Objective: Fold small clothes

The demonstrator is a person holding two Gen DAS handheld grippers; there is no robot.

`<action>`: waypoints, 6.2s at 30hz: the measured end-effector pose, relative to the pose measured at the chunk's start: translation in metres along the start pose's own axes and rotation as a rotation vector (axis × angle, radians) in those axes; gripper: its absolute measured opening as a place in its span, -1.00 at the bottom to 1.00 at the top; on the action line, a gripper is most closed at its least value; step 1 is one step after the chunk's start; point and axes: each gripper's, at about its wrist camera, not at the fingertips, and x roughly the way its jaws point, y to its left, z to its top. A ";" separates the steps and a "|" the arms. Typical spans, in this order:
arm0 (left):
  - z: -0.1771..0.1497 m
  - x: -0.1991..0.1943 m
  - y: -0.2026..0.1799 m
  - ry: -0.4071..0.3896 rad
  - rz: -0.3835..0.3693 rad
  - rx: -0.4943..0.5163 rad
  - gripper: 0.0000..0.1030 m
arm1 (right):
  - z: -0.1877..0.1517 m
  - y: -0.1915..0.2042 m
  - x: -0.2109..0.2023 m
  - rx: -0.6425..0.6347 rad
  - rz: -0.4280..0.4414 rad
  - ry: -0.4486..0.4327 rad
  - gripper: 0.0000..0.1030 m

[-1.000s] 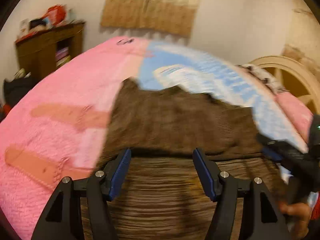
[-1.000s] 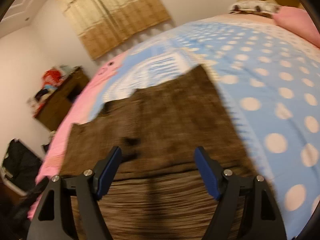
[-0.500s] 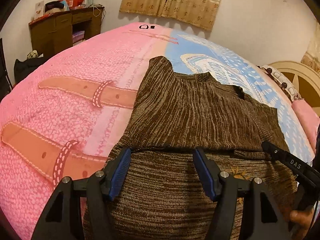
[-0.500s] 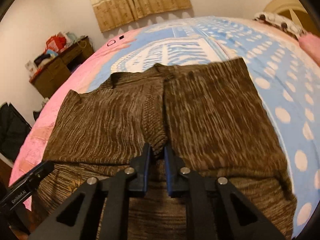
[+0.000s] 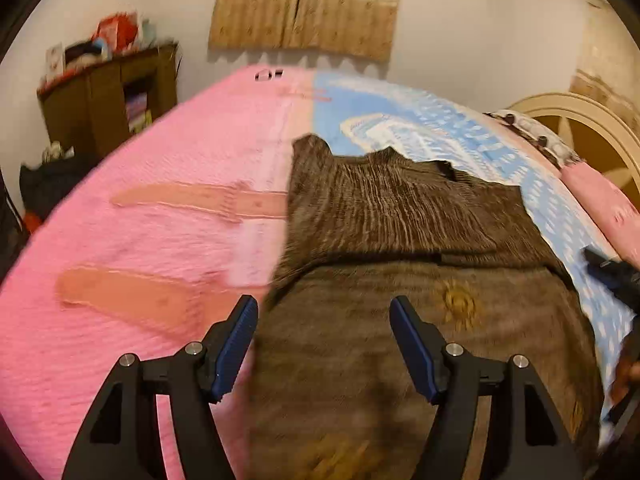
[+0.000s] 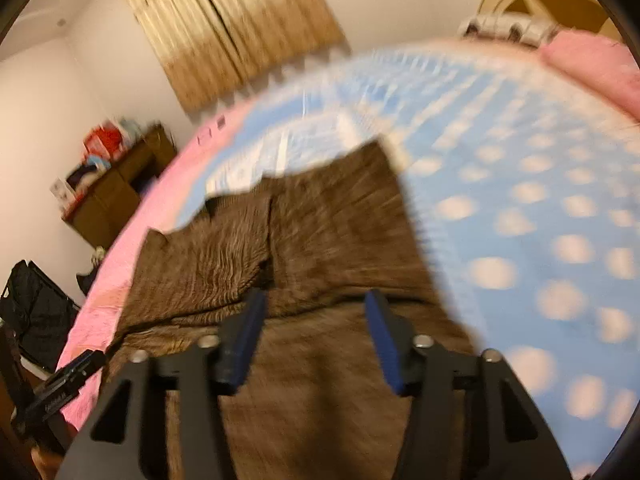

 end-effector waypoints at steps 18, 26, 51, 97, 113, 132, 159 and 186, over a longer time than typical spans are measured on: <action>-0.113 -0.105 0.041 0.035 -0.065 0.013 0.35 | -0.099 -0.054 -0.188 -0.091 -0.067 -0.033 0.27; -0.111 -0.112 0.028 0.025 -0.115 -0.030 0.35 | -0.129 -0.056 -0.181 -0.119 -0.069 0.050 0.30; -0.161 -0.099 0.009 0.146 -0.223 -0.016 0.35 | -0.140 -0.062 -0.186 -0.089 -0.066 0.061 0.04; -0.148 -0.087 0.021 0.185 -0.228 -0.045 0.35 | -0.158 -0.068 -0.124 -0.148 -0.129 0.378 0.30; -0.167 -0.093 0.023 0.321 -0.463 -0.139 -0.74 | -0.169 -0.067 -0.149 -0.137 0.130 0.389 -0.76; -0.065 -0.098 0.018 0.106 -0.370 -0.053 -0.78 | -0.081 -0.045 -0.133 -0.003 0.289 0.184 -0.74; -0.124 -0.067 0.000 0.376 -0.226 0.020 -0.76 | -0.169 -0.013 -0.095 -0.216 -0.060 0.429 -0.07; -0.021 -0.073 0.024 0.119 -0.326 -0.056 -1.00 | -0.023 -0.048 -0.034 0.376 0.556 0.303 -0.72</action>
